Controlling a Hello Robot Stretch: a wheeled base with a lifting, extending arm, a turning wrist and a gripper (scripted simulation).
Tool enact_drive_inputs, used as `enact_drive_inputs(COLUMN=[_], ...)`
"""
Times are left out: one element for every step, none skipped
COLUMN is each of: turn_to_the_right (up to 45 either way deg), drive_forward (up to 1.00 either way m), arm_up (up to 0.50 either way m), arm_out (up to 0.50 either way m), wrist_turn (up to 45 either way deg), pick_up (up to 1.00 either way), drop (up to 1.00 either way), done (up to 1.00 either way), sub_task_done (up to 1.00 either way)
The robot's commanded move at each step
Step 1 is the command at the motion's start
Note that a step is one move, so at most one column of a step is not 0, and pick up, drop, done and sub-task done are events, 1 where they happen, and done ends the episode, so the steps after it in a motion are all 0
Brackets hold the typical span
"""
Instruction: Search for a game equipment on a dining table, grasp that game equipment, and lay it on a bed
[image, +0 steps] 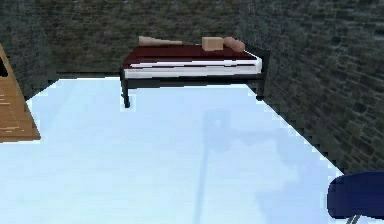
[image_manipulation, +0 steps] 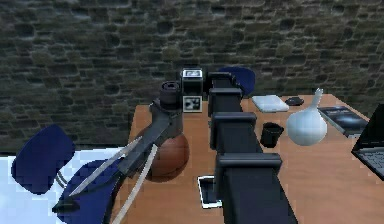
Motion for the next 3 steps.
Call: enact_drive_inputs(turn_to_the_right=[0.0, 0.0, 0.0], drive_forward=[0.00, 0.00, 0.00], arm_up=[0.00, 0.00, 0.00], arm_out=[0.00, 0.00, 0.00], wrist_turn=[45.0, 45.0, 21.0], pick_up=[0.00, 0.00, 0.00], drop=[0.00, 0.00, 0.00], done=[0.00, 0.00, 0.00], sub_task_done=[0.00, 0.00, 0.00])
